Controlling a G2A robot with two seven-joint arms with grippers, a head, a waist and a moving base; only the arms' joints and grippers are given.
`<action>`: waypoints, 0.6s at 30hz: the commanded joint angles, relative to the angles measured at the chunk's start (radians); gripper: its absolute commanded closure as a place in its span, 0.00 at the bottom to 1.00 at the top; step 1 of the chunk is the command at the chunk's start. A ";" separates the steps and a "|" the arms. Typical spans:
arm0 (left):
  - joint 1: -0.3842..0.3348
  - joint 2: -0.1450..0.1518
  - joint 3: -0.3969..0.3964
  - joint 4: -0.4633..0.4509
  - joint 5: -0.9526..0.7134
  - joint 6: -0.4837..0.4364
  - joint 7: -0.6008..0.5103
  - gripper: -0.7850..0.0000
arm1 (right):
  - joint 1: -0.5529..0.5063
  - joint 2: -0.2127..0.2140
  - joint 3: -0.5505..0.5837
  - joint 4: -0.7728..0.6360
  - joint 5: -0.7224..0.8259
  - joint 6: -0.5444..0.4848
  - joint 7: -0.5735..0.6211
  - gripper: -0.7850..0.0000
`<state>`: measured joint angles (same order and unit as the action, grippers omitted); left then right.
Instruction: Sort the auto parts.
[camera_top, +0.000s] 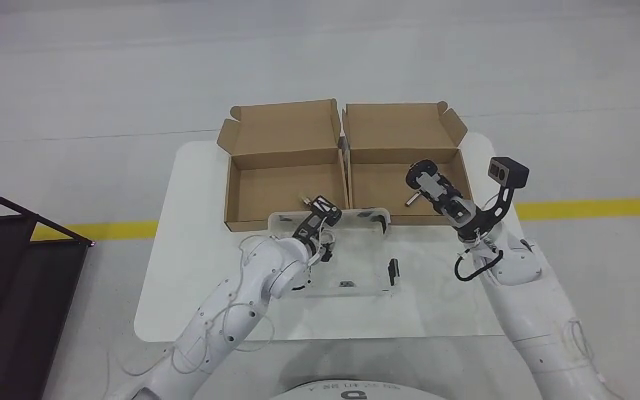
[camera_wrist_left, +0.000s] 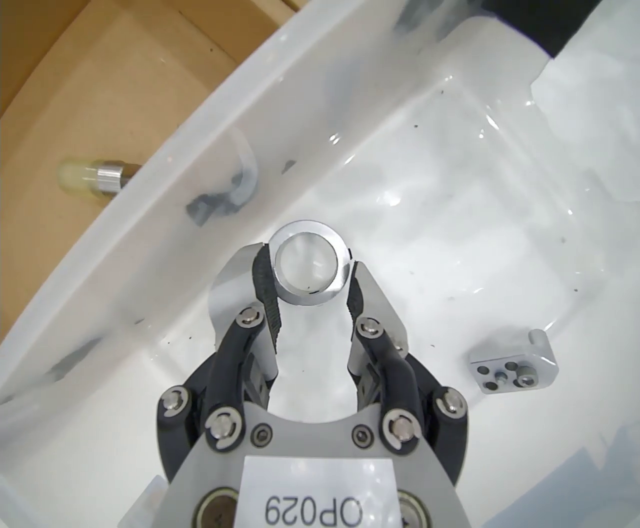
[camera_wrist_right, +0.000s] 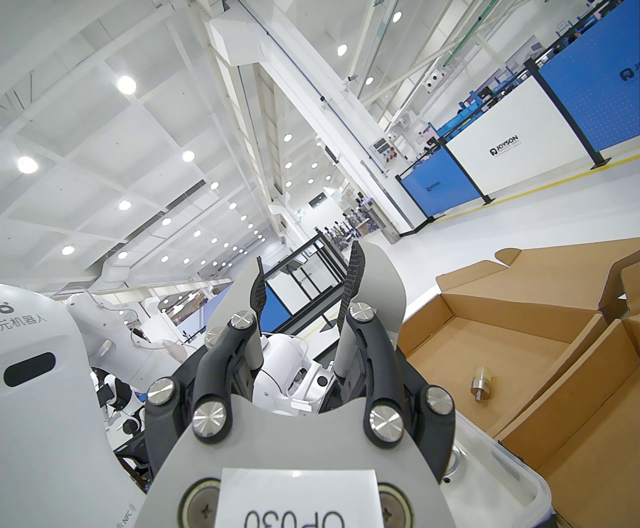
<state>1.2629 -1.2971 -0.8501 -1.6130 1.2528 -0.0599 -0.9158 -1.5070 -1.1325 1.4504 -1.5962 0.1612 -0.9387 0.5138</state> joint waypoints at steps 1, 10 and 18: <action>-0.001 0.002 0.001 -0.003 -0.001 -0.031 -0.011 0.58 | 0.000 0.000 0.000 0.000 0.000 0.000 0.000 0.58; 0.010 0.014 -0.010 -0.036 -0.032 -0.179 -0.050 0.56 | 0.000 0.000 0.000 0.000 0.000 0.000 0.000 0.58; 0.029 0.015 -0.061 -0.065 -0.072 -0.065 0.007 0.52 | 0.000 0.000 0.000 0.000 0.000 0.000 0.000 0.58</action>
<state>1.2895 -1.2804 -0.9042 -1.6798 1.1927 -0.1615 -0.9138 -1.5070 -1.1325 1.4504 -1.5962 0.1612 -0.9387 0.5138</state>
